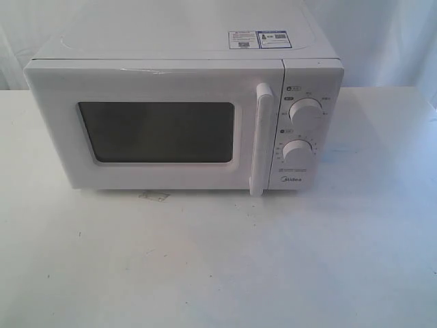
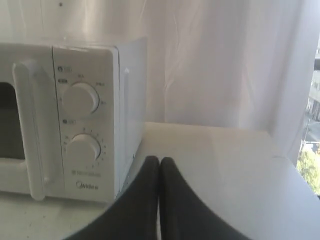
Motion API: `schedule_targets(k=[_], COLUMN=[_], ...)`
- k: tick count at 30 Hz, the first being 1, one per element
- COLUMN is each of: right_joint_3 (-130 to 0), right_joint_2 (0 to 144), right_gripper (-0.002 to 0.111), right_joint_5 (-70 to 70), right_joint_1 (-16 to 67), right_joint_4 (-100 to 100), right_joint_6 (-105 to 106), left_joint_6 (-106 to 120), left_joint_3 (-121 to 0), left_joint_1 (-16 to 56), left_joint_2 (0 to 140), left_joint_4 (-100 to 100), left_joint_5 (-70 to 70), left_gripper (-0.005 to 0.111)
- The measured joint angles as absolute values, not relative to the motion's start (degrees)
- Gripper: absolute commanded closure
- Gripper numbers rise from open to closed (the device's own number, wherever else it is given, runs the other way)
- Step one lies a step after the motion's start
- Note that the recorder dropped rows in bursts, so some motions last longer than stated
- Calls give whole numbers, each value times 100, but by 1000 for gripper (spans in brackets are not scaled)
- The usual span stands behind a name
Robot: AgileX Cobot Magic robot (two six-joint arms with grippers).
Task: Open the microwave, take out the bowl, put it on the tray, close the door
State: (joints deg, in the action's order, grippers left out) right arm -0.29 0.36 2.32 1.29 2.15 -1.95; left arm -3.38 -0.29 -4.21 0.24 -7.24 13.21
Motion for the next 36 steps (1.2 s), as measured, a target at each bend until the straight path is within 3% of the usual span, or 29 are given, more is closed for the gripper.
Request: schedule_targets(k=[21, 27, 36], right_joint_3=[-29, -553, -1625], right_joint_2=[26, 112, 1778], right_gripper=[108, 108, 108], right_joint_5=[-3007, -2578, -128], right_joint_1=[129, 129, 129], right_joint_4=[226, 226, 226], right_joint_6=[-360, -287, -361], left_joint_6=[-338, -338, -338], left_joint_3=[-29, -29, -29], left_joint_1=[-421, -421, -421], left_joint_2=[24, 24, 24], left_joint_4=[-724, -724, -724], left_joint_5=[1321, 1321, 1321], left_gripper=[107, 107, 107])
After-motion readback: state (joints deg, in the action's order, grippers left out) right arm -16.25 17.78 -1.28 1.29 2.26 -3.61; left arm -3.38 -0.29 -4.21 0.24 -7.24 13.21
